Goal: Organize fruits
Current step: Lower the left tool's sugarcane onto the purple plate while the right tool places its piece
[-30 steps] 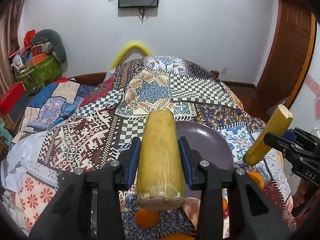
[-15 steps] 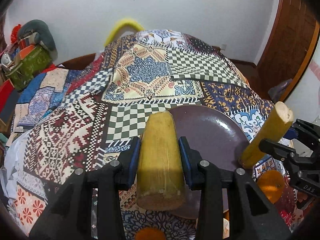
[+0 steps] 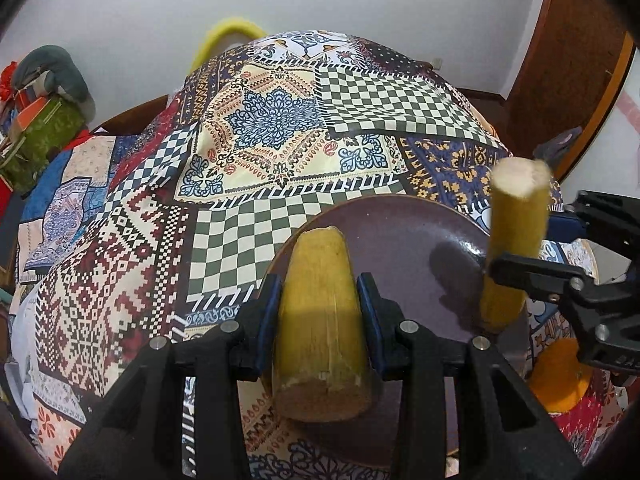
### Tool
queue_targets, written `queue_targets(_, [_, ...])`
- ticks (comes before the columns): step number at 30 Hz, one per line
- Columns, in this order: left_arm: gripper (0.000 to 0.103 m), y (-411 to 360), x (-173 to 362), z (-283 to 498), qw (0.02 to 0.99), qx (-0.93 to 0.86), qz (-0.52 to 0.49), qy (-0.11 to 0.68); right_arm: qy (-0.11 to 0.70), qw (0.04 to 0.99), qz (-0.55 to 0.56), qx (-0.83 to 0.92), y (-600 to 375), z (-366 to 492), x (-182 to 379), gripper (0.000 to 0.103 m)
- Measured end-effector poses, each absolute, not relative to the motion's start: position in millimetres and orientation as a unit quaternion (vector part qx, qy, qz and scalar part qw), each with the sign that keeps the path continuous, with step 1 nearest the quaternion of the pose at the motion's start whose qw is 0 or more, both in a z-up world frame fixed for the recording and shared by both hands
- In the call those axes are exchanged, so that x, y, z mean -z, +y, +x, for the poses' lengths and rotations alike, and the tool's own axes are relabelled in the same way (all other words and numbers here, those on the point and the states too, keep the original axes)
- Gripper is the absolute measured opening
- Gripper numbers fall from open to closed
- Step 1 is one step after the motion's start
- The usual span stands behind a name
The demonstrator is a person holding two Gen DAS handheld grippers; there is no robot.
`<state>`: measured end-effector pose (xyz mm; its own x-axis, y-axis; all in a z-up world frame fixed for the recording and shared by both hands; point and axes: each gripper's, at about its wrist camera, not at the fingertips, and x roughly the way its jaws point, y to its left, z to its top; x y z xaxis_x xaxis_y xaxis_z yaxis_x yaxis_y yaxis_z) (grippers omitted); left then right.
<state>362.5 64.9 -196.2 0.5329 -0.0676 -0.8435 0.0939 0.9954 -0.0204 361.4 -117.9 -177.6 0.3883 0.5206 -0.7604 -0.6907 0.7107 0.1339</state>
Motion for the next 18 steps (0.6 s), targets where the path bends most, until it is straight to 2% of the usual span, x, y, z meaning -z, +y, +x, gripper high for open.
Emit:
queue_targets(9, [0.037, 67.0, 204.5, 369.2, 0.865, 0.062, 0.010, 0.498, 0.463, 0.796, -0.125, -0.369, -106.6, 382.1, 207.0, 0.035])
queue_targets(18, [0.035, 60.6, 197.2, 366.9, 0.870, 0.064, 0.023, 0.488, 0.452, 0.803, -0.120, -0.369, -110.4, 381.6, 199.7, 0.035])
